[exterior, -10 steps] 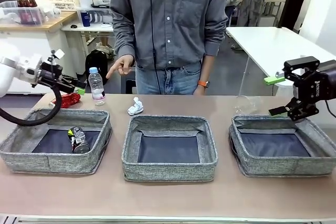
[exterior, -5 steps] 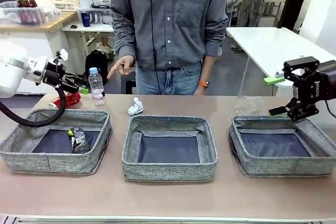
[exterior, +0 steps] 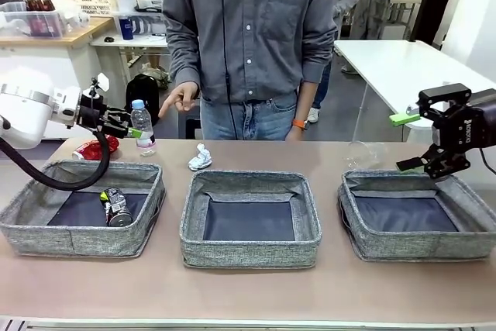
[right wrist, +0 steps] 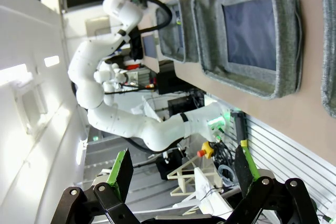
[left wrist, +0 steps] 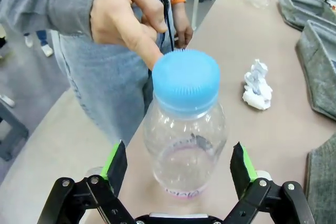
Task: Sort the waste into the appropriate baskets.
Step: Pick up the waste item pointed out by the person.
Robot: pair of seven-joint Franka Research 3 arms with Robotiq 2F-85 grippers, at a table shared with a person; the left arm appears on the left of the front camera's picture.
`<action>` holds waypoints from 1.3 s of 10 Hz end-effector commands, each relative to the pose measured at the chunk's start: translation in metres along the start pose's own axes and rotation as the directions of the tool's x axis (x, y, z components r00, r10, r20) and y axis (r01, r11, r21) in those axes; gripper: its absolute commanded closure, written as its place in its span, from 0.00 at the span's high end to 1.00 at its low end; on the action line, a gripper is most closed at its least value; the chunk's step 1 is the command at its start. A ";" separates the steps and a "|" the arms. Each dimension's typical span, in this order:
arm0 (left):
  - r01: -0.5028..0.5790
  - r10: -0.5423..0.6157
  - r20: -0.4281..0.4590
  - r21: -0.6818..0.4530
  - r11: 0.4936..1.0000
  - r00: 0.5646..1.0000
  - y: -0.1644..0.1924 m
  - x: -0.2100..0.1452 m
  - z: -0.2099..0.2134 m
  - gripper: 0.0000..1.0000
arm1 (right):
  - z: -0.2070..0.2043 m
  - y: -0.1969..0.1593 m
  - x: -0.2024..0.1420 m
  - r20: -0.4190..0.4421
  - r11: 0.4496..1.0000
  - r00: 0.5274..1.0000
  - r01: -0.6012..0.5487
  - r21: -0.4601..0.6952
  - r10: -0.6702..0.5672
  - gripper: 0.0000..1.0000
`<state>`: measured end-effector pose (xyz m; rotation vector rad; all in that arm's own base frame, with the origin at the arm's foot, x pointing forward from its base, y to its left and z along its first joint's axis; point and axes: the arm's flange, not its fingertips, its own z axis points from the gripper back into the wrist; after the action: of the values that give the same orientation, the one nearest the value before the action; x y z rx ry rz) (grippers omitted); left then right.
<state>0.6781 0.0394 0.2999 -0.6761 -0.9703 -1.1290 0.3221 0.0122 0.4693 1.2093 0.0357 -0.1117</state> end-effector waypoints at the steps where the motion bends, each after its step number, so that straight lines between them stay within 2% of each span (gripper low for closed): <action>1: 0.005 -0.006 0.063 0.004 1.000 0.998 0.004 0.001 -0.010 1.00 | 0.001 0.005 -0.001 -0.001 1.000 1.000 0.016 0.011 -0.016 1.00; 5: -0.043 0.049 0.151 -0.040 0.998 0.987 -0.002 -0.004 -0.023 1.00 | 0.001 0.005 -0.001 -0.001 1.000 1.000 0.016 0.011 -0.016 1.00; 8: -0.055 0.062 0.159 -0.047 0.997 0.985 -0.005 -0.006 -0.023 1.00 | 0.001 0.005 -0.001 -0.001 1.000 1.000 0.016 0.011 -0.016 1.00; 13: -0.077 0.082 0.145 -0.040 0.996 0.986 -0.008 -0.008 -0.019 0.54 | 0.001 0.005 -0.001 -0.001 1.000 1.000 0.016 0.011 -0.016 1.00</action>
<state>0.6781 0.0235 0.2818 -0.8273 -1.0274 -1.0596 0.3220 0.0122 0.4693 1.2093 0.0357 -0.1116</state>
